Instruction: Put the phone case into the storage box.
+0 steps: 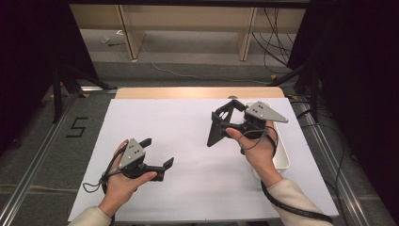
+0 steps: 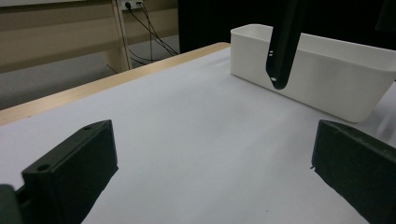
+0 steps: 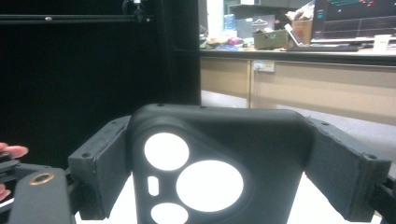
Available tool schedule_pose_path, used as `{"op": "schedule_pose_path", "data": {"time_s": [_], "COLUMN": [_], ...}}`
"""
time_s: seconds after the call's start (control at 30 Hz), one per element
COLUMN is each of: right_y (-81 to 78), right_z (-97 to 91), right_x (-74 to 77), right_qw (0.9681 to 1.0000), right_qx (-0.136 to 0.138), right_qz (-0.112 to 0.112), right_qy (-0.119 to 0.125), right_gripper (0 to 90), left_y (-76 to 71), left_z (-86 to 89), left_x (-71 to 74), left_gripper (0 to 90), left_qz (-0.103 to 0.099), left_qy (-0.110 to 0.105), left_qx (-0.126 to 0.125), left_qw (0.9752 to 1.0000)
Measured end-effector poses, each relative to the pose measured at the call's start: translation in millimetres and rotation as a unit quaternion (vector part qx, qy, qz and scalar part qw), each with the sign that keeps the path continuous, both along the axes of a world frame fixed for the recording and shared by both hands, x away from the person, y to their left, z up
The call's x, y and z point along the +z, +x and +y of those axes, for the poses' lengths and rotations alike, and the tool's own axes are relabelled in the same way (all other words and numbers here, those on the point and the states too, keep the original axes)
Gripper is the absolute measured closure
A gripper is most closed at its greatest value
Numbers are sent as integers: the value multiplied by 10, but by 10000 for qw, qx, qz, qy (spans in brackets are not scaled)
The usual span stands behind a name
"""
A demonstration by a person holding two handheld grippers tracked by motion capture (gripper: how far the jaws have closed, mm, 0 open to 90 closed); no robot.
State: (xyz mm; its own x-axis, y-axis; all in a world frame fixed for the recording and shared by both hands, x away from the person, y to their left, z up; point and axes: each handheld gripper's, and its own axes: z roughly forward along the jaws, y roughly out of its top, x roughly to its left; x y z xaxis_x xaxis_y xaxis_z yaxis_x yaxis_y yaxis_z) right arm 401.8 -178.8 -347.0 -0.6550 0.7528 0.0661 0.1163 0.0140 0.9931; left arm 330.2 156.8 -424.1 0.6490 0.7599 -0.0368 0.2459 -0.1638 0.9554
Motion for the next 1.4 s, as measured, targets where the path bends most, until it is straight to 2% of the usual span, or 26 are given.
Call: {"op": "schedule_pose_path", "data": {"time_s": [0.37,0.77,0.93,1.03,1.4], "right_y": [9,10,-15,-11,6], "right_z": [-215,-376,-520,-604,-769], "right_x": [72,111,94,98,163], "right_qw": [9995,9985,9973,9964,9929], "right_qx": [-314,-540,-731,-841,-1175], "right_qz": [-63,-104,-96,-76,-164], "right_qy": [31,73,-1,39,44], "right_gripper": [151,151,150,150,151], "left_y": [-20,-17,-14,-14,-18], "left_z": [46,60,61,56,59], "left_x": [-44,-60,-63,-62,-62], "left_gripper": [0,0,0,0,0], "left_qz": [29,15,4,-4,-13], "left_qy": [45,12,18,33,10], "left_qx": [61,123,125,119,133], "left_qw": [10000,9999,9999,9999,9999]}}
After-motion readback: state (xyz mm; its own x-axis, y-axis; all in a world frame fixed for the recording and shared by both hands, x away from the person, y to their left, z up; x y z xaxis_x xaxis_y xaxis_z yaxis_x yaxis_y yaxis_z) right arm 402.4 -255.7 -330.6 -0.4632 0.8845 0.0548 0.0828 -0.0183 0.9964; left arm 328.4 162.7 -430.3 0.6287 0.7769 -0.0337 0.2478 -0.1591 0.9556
